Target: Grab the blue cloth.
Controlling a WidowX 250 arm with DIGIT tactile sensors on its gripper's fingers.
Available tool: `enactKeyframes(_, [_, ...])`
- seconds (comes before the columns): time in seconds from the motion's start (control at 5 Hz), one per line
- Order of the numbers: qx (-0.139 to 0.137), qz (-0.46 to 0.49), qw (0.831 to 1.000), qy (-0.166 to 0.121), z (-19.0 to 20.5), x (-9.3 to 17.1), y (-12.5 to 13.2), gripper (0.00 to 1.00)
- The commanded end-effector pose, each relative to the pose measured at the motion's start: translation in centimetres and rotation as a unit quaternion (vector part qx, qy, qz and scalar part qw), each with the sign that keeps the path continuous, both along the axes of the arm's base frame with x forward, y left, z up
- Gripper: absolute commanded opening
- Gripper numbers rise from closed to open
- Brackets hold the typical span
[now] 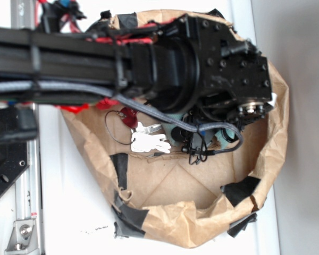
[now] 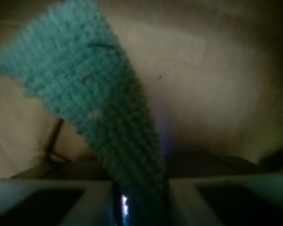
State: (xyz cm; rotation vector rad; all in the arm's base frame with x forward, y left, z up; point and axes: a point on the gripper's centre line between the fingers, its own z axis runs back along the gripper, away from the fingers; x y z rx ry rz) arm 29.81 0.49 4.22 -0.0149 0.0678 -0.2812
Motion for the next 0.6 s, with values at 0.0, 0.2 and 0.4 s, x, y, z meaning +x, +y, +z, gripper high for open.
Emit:
enactKeyframes(0.0, [-0.045,0.039,0.993,-0.101,11.3,-2.6,-1.1,0.0])
enactKeyframes(0.2, [-0.012,0.028,0.995,-0.094,16.3,-4.2,-1.7,0.0])
enactKeyframes(0.4, [0.019,0.038,0.996,-0.083,18.4,-5.1,-1.9,0.0])
